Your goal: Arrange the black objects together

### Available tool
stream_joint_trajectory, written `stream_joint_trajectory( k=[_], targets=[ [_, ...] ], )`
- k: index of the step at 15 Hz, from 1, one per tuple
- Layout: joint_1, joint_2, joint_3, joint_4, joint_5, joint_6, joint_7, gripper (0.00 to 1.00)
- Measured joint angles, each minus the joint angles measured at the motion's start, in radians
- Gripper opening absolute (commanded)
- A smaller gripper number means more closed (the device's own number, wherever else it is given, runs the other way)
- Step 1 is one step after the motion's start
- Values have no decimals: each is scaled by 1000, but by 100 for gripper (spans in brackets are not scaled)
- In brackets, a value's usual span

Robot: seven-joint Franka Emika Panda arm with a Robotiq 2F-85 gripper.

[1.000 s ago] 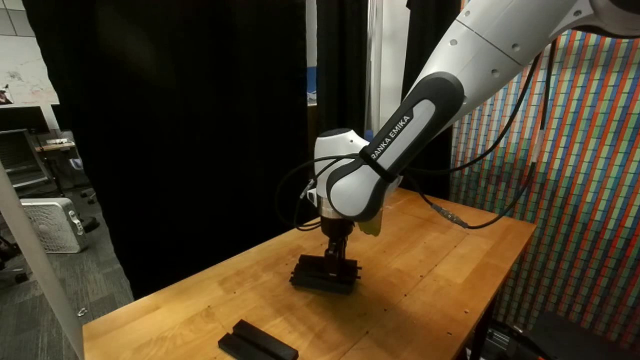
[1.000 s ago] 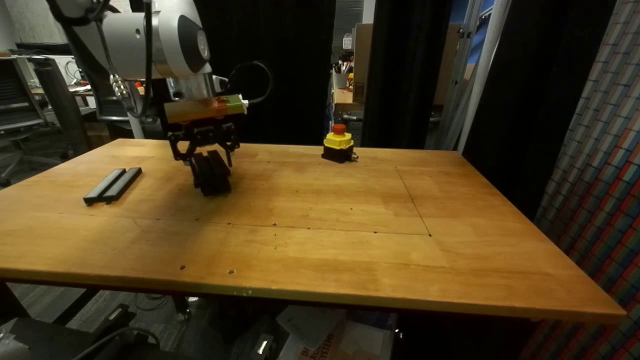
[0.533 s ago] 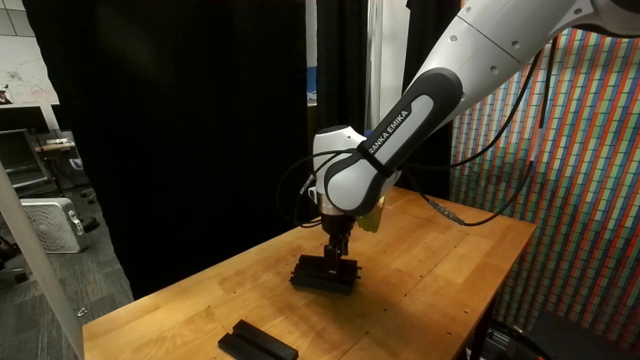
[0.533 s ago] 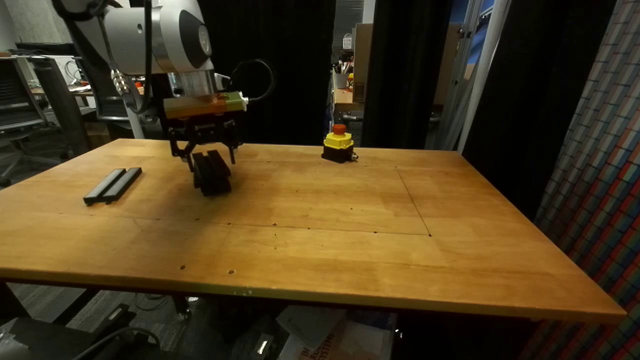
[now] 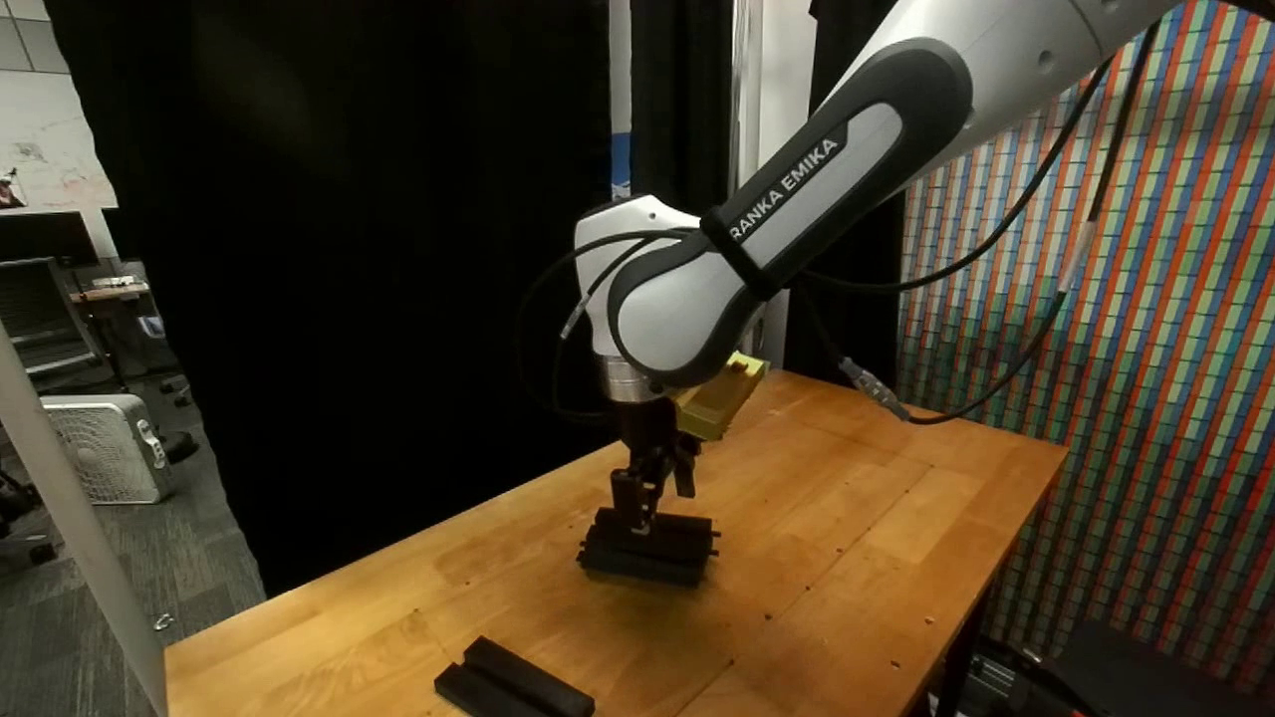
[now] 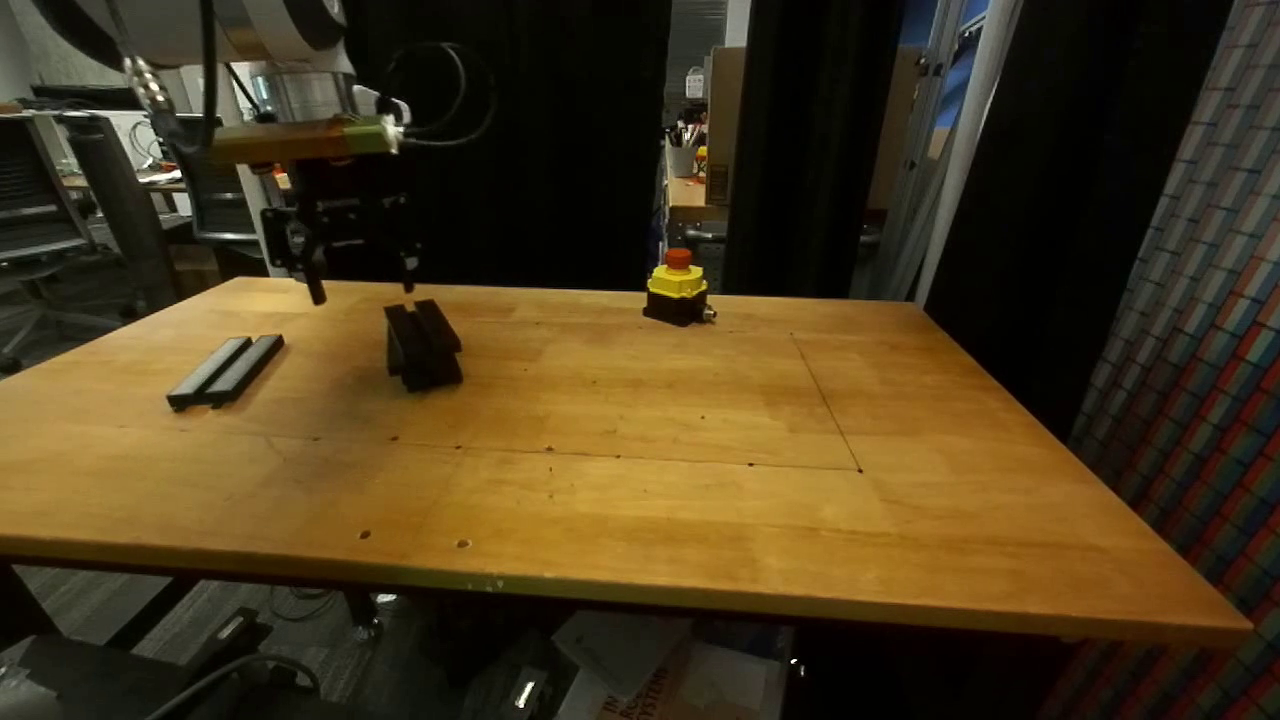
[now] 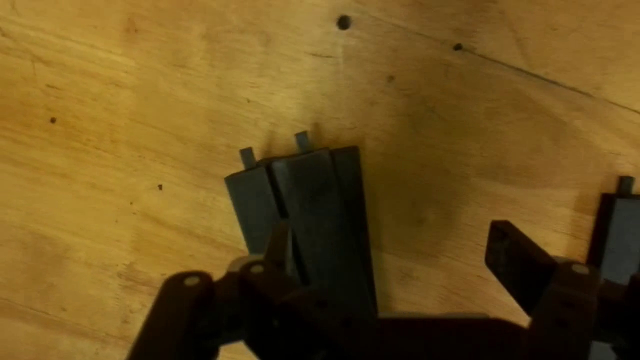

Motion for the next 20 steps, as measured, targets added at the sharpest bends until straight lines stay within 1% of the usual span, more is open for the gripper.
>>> stream_joint_trajectory(
  k=[2,4,8,10,13,17,20],
  targets=[
    [31,-23,29,0,45,-25,76,100],
    [61,-35,62,0,97,-24,142,100],
    [120,-35,118,0,151,26,230,100],
    [146,-26,139,-3,149,59,255,100],
    [185,6,153,-5,122,102,273,100],
    [207,80,149,6,61,138,282,100],
    [209,137,128,28,11,161,298,100]
  ],
)
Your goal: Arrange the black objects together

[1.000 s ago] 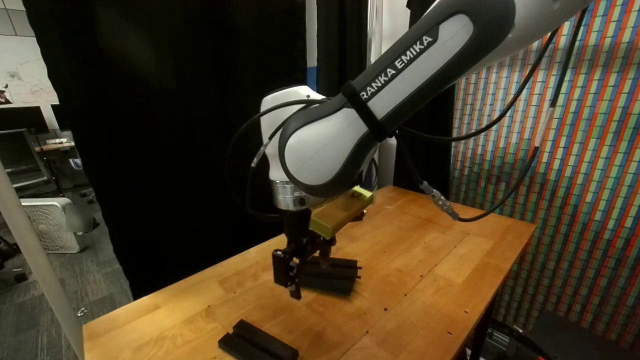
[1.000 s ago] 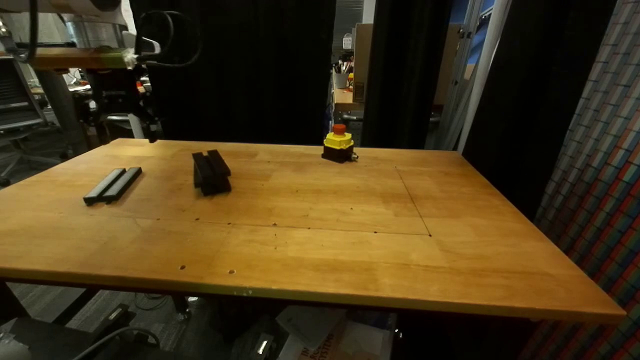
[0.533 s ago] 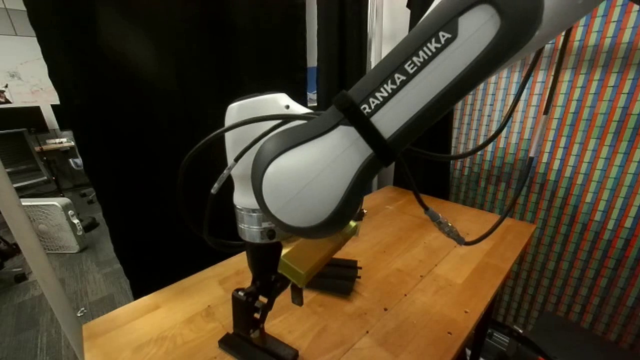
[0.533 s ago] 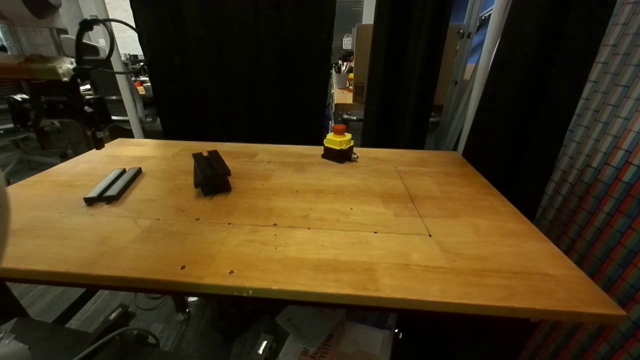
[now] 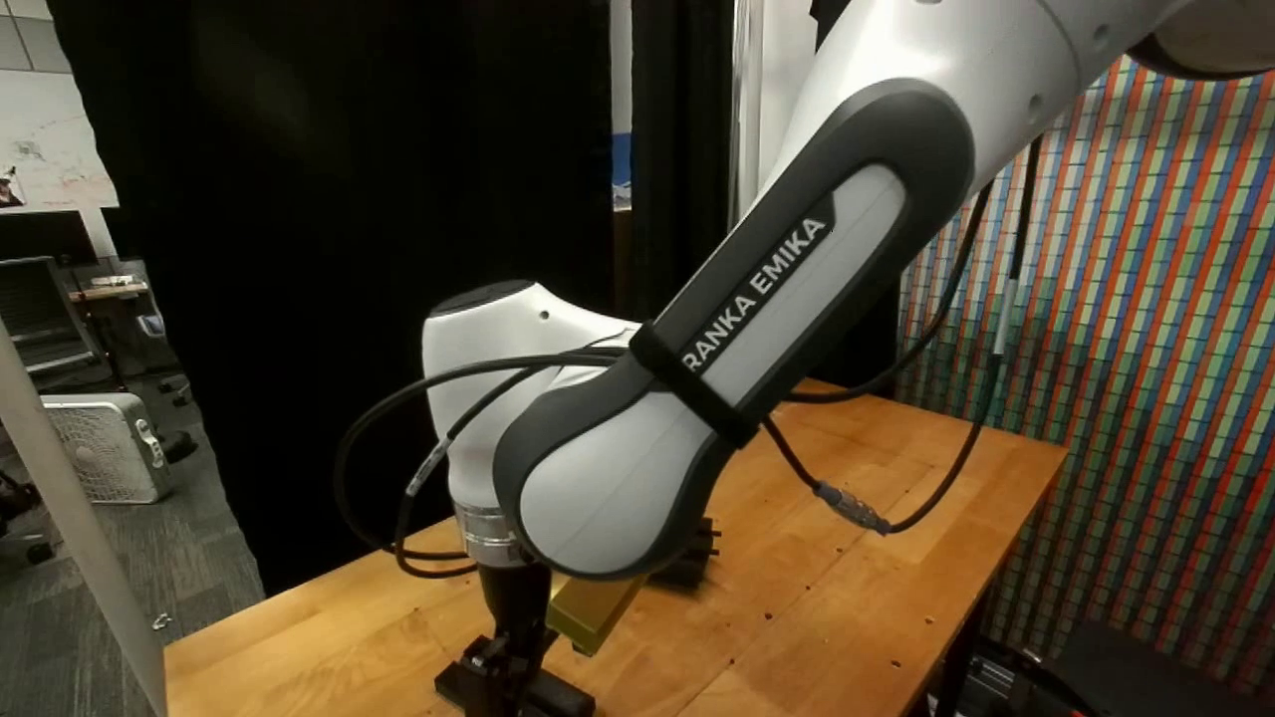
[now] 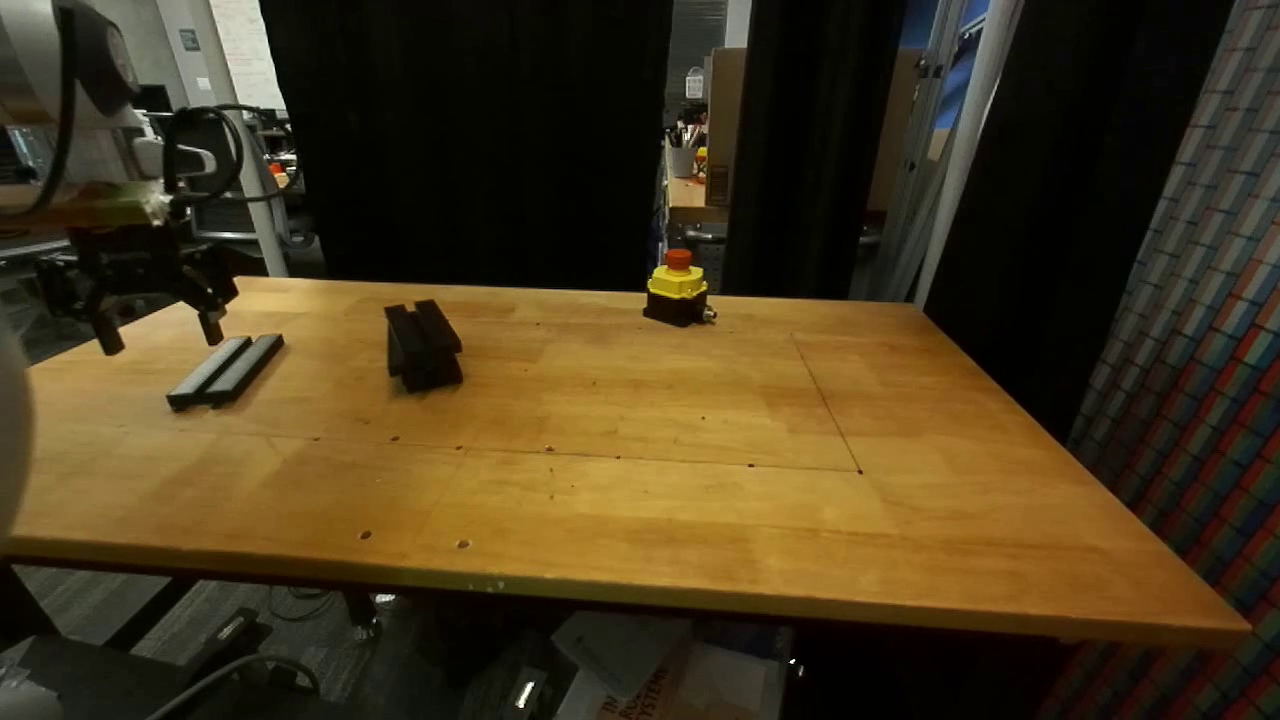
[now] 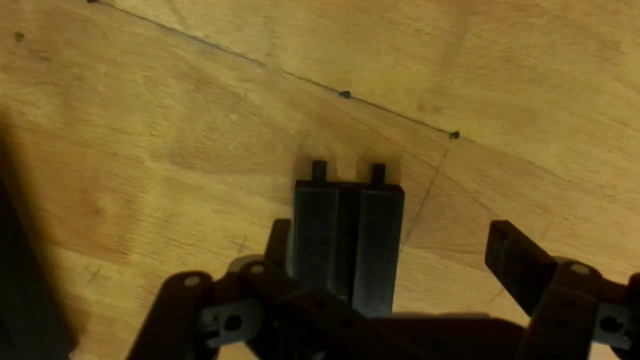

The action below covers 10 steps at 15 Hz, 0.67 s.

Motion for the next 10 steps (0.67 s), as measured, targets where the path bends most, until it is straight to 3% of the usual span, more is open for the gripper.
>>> stream_joint_trajectory(
  k=[10],
  targets=[
    [15,109,-78,86,-35,73,58,100]
  ],
)
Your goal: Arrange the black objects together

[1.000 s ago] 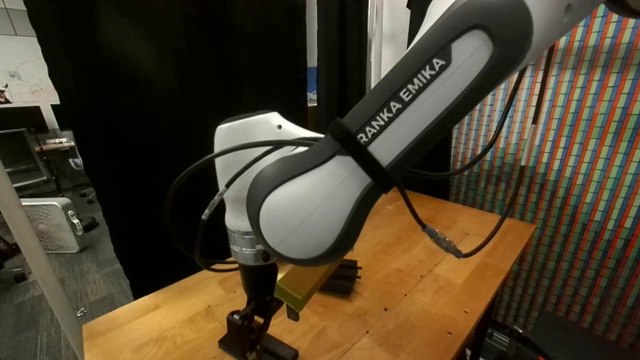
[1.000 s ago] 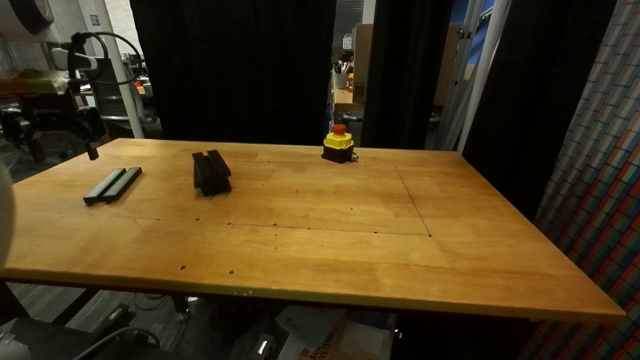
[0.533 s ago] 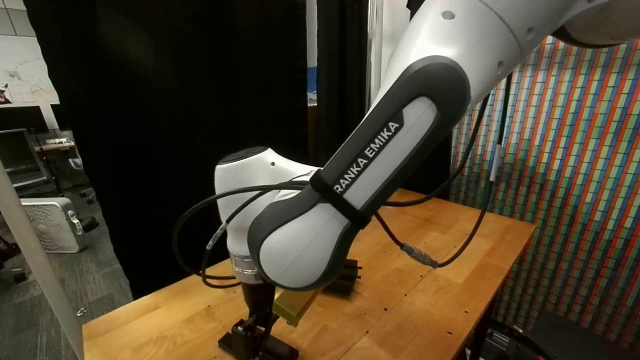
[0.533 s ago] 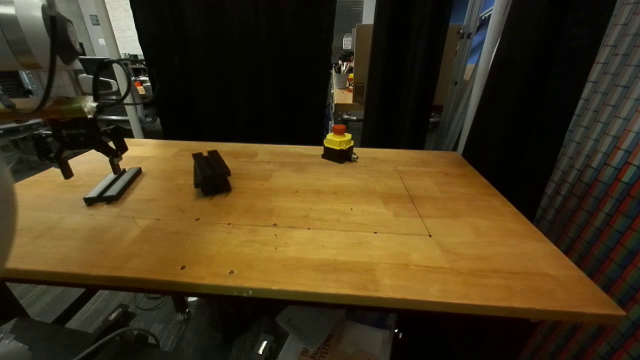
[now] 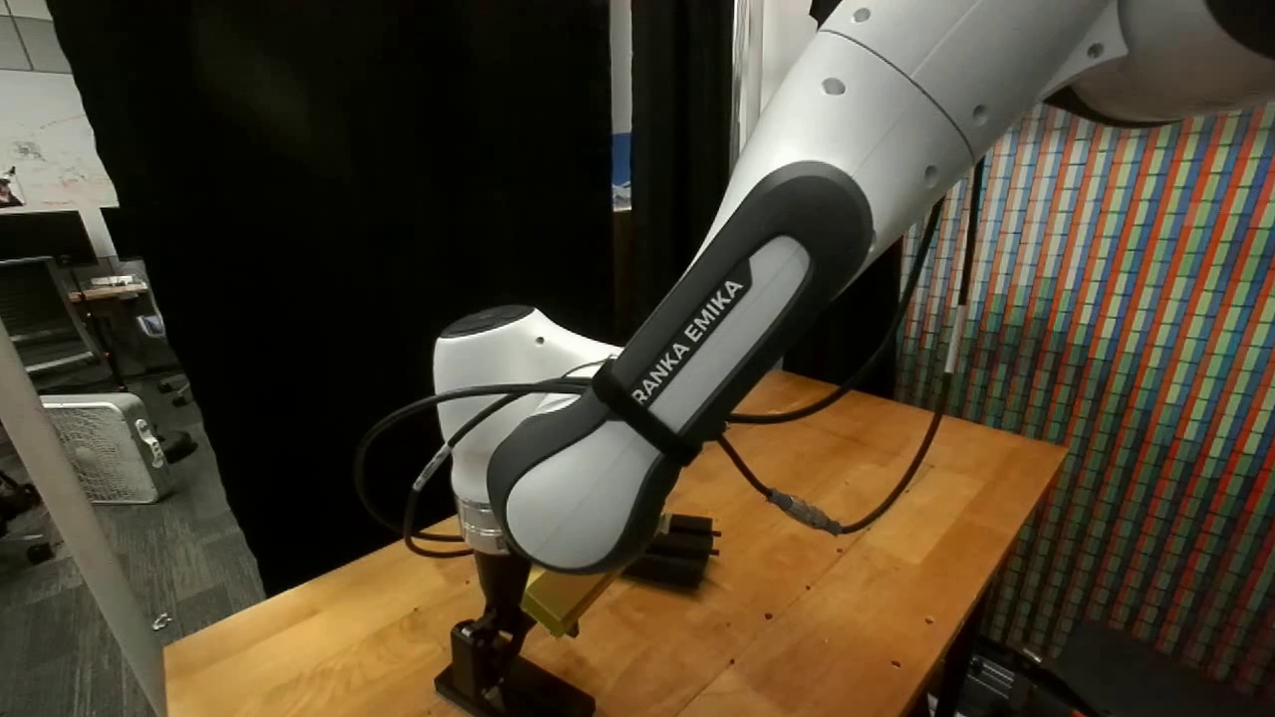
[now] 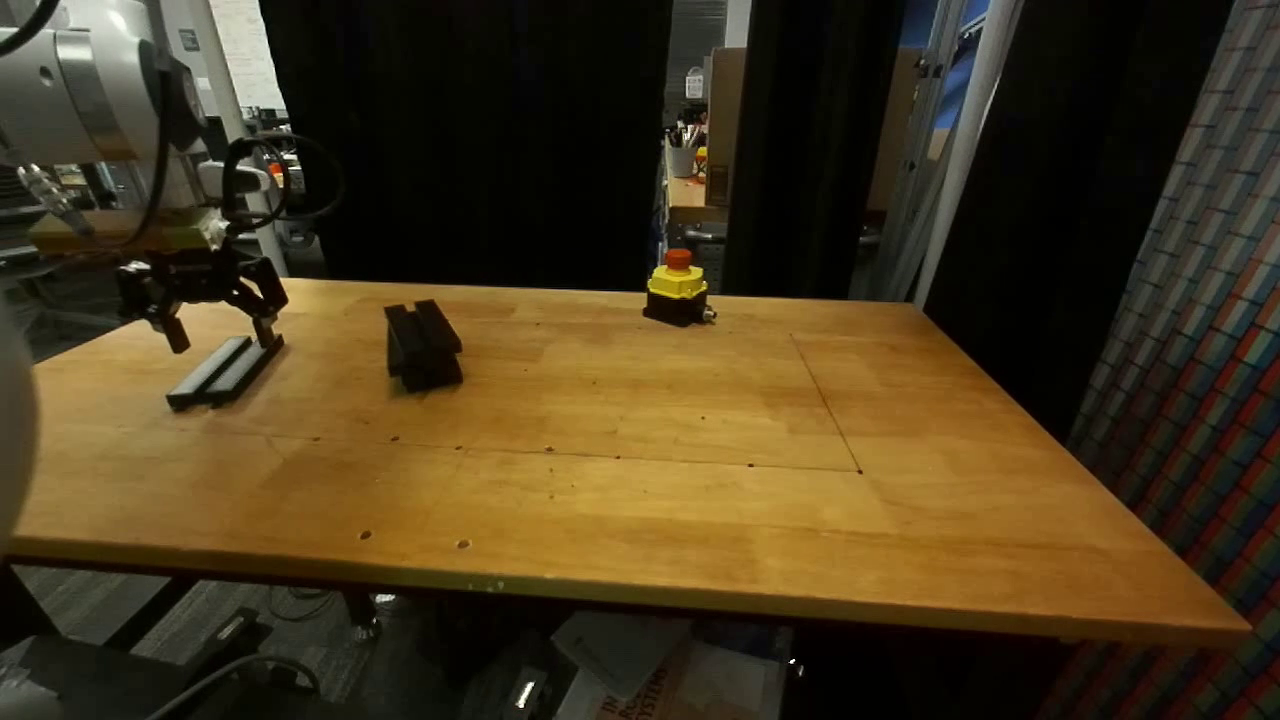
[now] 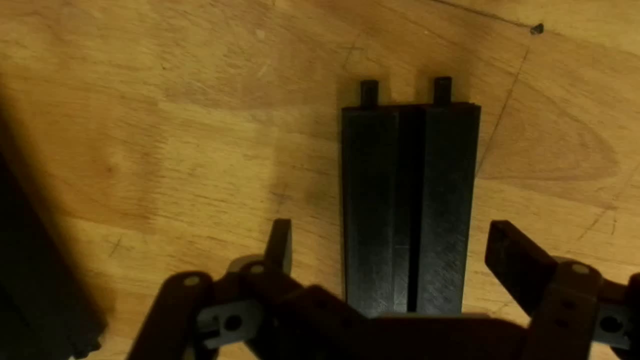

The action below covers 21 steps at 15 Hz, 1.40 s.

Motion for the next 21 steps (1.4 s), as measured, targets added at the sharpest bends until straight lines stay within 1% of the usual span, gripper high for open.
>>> stream_joint_trajectory(
  k=[6,14,21],
  targets=[
    [20,9,0,13,6,35,45,100],
    [59,49,-10,23,4,55,60,100],
    [117,79,-84,37,-64,69,93,100]
  ],
)
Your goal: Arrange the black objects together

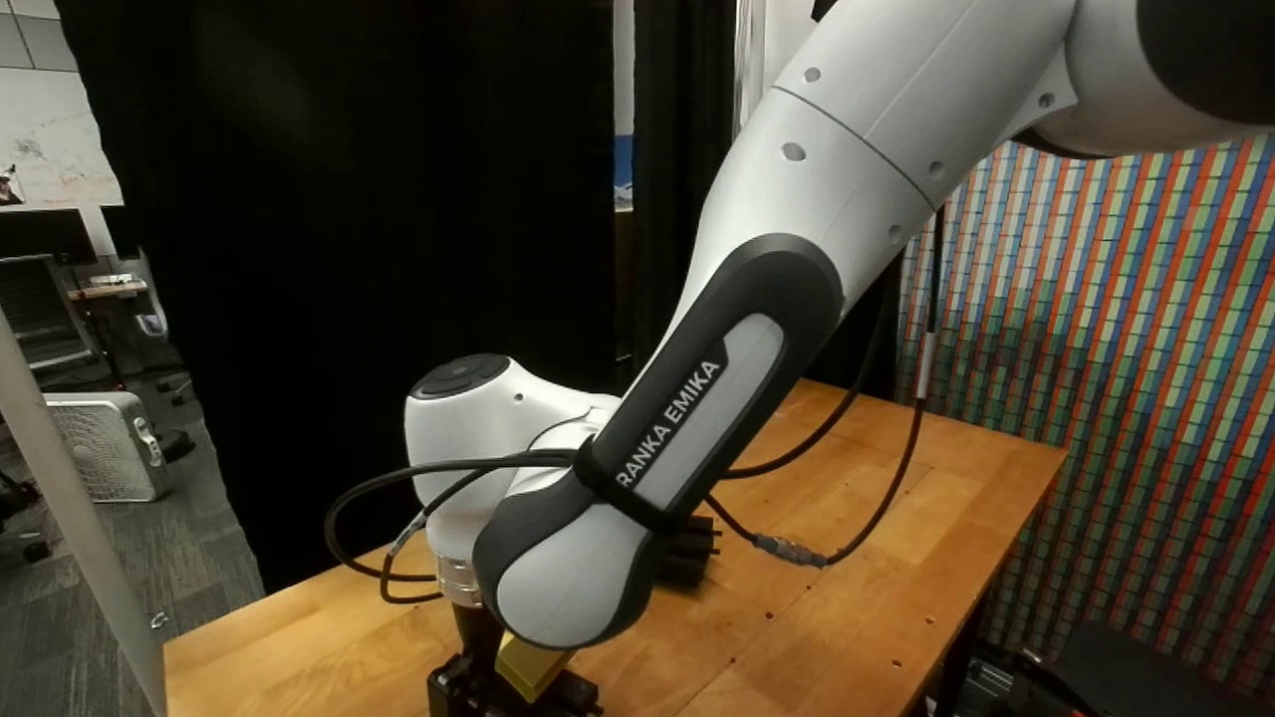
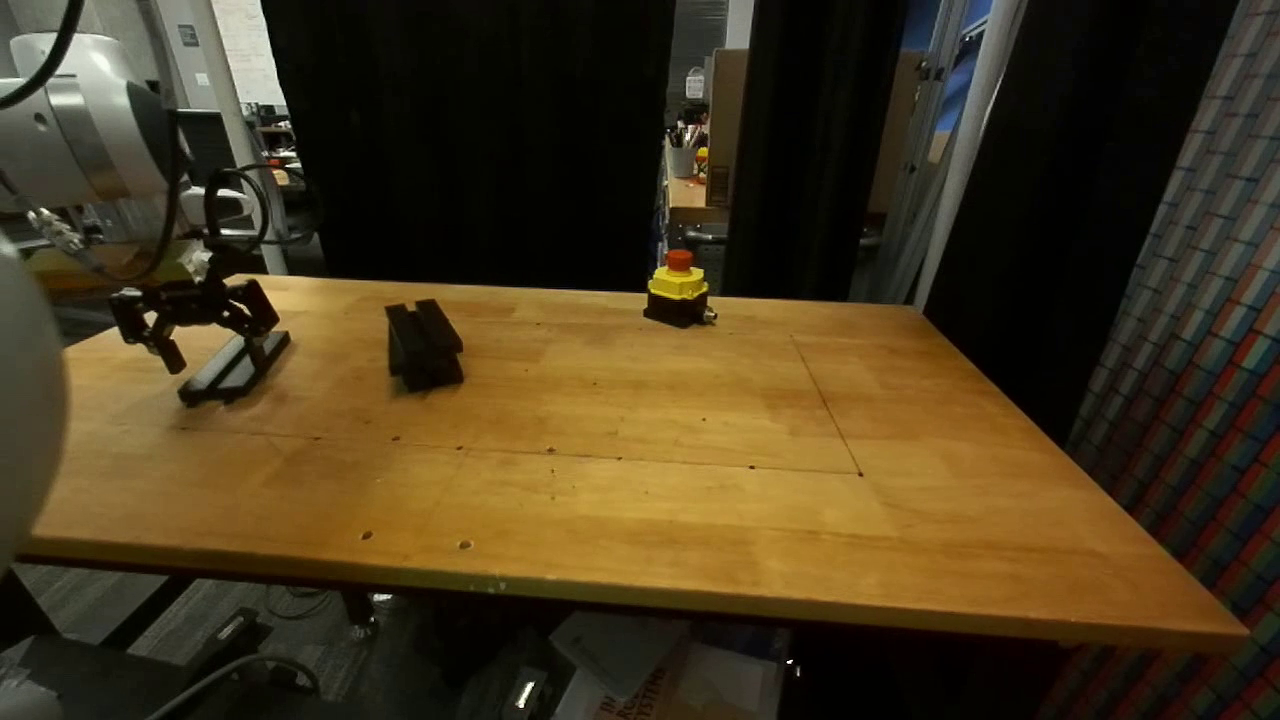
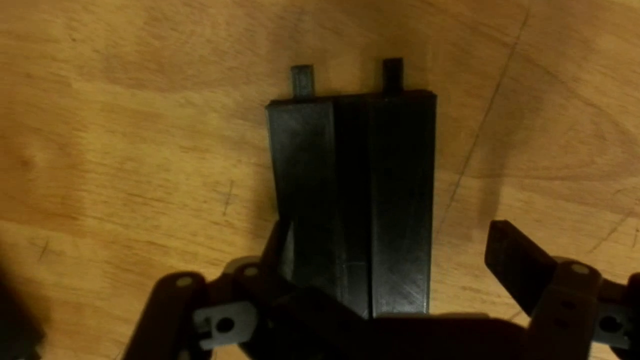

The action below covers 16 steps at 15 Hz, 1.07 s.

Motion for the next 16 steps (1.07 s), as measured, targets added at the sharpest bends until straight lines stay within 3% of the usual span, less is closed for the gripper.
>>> stream_joint_trajectory(
  k=[16],
  targets=[
    [45,-8,-75,12,-82,-1,51,100]
  ],
)
